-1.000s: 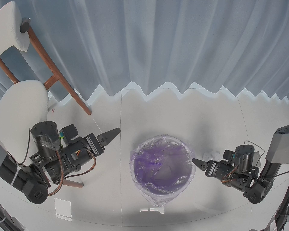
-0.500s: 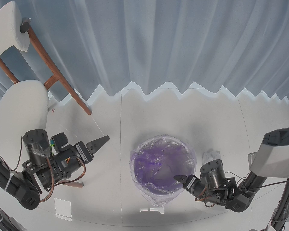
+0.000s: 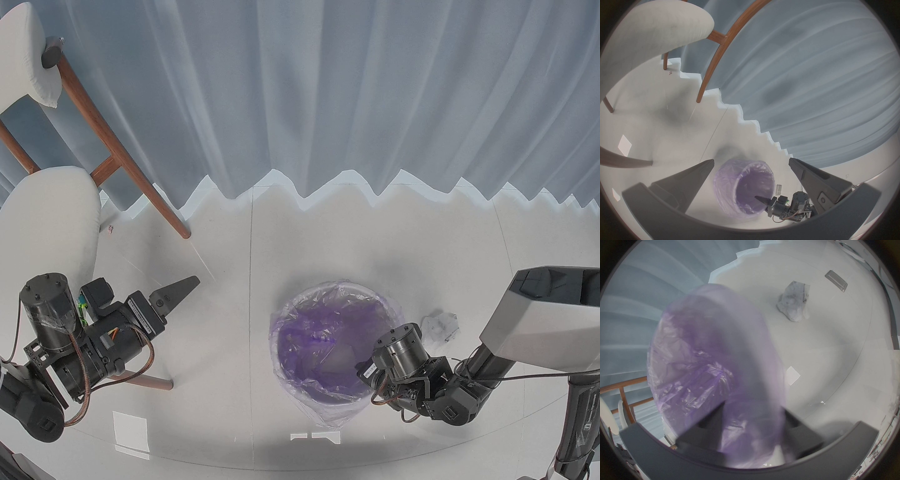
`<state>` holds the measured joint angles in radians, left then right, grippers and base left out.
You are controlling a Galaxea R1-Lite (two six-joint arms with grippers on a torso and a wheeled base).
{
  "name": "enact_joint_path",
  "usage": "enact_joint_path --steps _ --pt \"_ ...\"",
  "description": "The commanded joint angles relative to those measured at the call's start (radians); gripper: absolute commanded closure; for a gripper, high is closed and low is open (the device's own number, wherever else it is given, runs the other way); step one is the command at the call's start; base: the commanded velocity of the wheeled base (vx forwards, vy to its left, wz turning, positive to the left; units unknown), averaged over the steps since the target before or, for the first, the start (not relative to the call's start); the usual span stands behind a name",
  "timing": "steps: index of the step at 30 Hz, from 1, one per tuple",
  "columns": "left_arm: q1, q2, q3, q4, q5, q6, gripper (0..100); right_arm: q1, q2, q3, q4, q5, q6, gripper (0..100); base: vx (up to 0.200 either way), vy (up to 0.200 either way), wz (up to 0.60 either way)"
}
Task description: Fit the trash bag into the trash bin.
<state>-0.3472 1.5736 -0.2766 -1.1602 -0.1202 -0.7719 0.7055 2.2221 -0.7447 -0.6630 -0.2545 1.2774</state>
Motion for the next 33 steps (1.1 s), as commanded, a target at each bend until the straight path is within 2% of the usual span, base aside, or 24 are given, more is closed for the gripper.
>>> enact_joint_path --steps 1,5,7,10,13,14,15,16,17,18,19,20,21,23,27,28,29,30,31,33 --pt "0.004 -0.026 0.005 0.001 0.001 -0.001 0 0.006 0.021 -0.019 0.002 -0.005 0.002 100 0.000 0.000 0.00" --pt "0.004 -0.027 0.013 0.001 0.001 0.000 0 0.032 0.019 -0.010 0.002 -0.029 -0.010 100 0.000 0.000 0.00" --pt "0.004 -0.029 0.013 -0.001 0.001 0.000 0 0.035 0.011 -0.009 0.003 -0.029 -0.043 100 0.000 0.000 0.00" --pt "0.005 -0.029 0.013 -0.001 0.001 0.005 0 0.014 -0.009 -0.007 0.002 -0.025 -0.159 100 0.000 0.000 0.00" --pt "0.011 -0.035 0.011 -0.001 -0.001 0.008 0 -0.051 -0.053 -0.001 -0.004 0.032 -0.333 100 0.000 0.000 0.00" --pt "0.011 -0.038 0.011 0.001 -0.001 0.008 0 -0.066 -0.068 0.001 -0.004 0.061 -0.374 100 0.000 0.000 0.00" --pt "0.011 -0.038 0.011 0.001 -0.001 0.008 0 -0.066 -0.068 0.001 -0.004 0.061 -0.374 100 0.000 0.000 0.00" --pt "0.020 -0.046 0.010 0.002 -0.009 0.008 0 -0.110 -0.125 0.016 0.000 0.156 -0.491 100 0.000 0.000 0.00" --pt "0.025 -0.047 0.008 0.002 -0.012 0.008 0 -0.126 -0.147 0.027 0.002 0.196 -0.543 100 0.000 0.000 0.00" --pt "0.025 -0.047 0.008 0.002 -0.012 0.008 0 -0.126 -0.147 0.027 0.002 0.196 -0.543 100 0.000 0.000 0.00" --pt "0.033 -0.046 0.007 0.004 -0.015 0.006 0 -0.166 -0.196 0.051 0.005 0.297 -0.665 100 0.000 0.000 0.00" --pt "0.034 -0.043 0.007 0.008 -0.018 0.006 0 -0.166 -0.196 0.051 0.005 0.297 -0.665 100 0.000 0.000 0.00" --pt "0.034 -0.041 0.008 0.010 -0.026 0.003 0 -0.204 -0.223 0.080 0.003 0.380 -0.773 100 0.000 0.000 0.00" --pt "0.034 -0.040 0.020 0.017 -0.056 -0.003 0 -0.245 -0.242 0.102 -0.001 0.460 -0.871 100 0.000 0.000 0.00" --pt "0.034 -0.038 0.060 0.016 -0.130 -0.003 0 -0.293 -0.276 0.122 -0.003 0.592 -0.960 100 0.000 0.000 0.00" --pt "0.034 -0.038 0.065 0.016 -0.136 -0.003 0 -0.296 -0.279 0.123 -0.003 0.604 -0.965 100 0.000 0.000 0.00" --pt "0.034 -0.038 0.096 0.011 -0.193 0.006 0 -0.319 -0.289 0.120 0.005 0.661 -0.988 100 0.000 0.000 0.00" --pt "0.034 -0.038 0.096 0.011 -0.193 0.006 0 -0.319 -0.289 0.119 0.006 0.664 -0.988 100 0.000 0.000 0.00" --pt "0.036 -0.041 0.131 0.001 -0.251 0.020 0 -0.331 -0.291 0.114 0.006 0.678 -0.997 100 0.000 0.000 0.00" --pt "0.036 -0.047 0.151 0.002 -0.297 0.072 0 -0.337 -0.285 0.113 0.006 0.679 -0.998 100 0.000 0.000 0.00"
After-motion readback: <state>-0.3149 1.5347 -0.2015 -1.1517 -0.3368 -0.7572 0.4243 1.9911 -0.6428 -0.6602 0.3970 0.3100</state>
